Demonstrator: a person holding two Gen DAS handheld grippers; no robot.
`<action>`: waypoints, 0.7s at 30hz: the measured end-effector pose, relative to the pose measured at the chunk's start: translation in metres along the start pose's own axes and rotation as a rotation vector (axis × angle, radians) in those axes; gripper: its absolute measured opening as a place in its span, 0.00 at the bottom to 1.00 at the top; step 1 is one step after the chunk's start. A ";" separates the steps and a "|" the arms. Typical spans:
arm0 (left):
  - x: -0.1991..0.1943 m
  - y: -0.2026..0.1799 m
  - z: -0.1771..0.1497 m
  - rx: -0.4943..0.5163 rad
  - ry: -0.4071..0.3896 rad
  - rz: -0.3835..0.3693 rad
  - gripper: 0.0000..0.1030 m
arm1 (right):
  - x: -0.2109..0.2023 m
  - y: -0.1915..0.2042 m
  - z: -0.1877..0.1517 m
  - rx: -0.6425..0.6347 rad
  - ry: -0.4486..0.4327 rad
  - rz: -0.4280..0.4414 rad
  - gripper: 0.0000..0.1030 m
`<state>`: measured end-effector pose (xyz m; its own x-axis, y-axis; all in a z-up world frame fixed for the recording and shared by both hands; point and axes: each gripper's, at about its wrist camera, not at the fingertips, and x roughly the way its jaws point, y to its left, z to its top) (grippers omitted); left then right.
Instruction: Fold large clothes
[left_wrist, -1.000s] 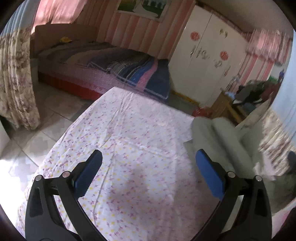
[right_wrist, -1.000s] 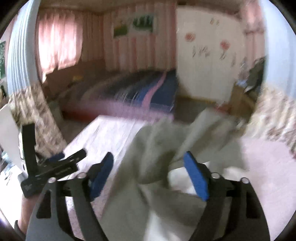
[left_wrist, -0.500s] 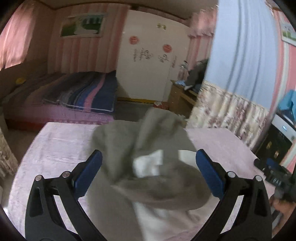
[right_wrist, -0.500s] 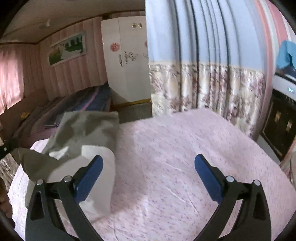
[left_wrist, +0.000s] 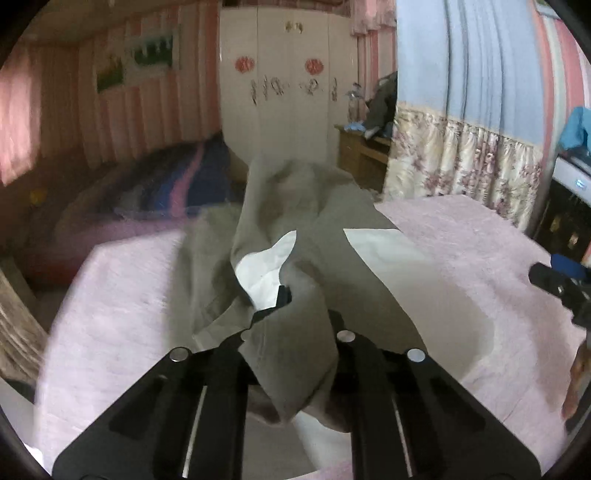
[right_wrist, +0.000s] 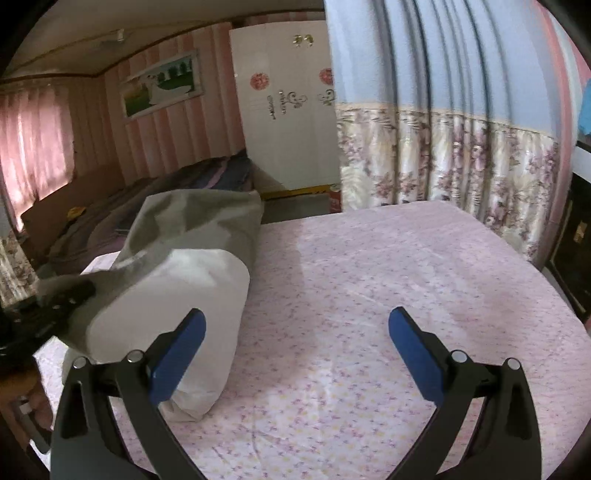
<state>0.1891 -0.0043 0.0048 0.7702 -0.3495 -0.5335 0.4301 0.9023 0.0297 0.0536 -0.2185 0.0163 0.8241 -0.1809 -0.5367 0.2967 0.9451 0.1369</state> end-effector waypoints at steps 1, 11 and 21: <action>-0.012 0.006 0.001 0.010 -0.021 0.024 0.08 | 0.000 0.005 0.002 -0.009 -0.006 0.017 0.96; -0.010 0.065 -0.072 -0.035 0.089 0.171 0.17 | 0.030 0.059 -0.007 -0.141 0.042 0.130 0.96; -0.075 0.095 0.000 -0.133 -0.048 0.241 0.97 | 0.042 0.081 0.030 -0.196 -0.015 0.124 0.97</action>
<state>0.1716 0.1074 0.0479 0.8656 -0.1295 -0.4838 0.1687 0.9849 0.0382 0.1270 -0.1578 0.0298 0.8558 -0.0628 -0.5134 0.0944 0.9949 0.0356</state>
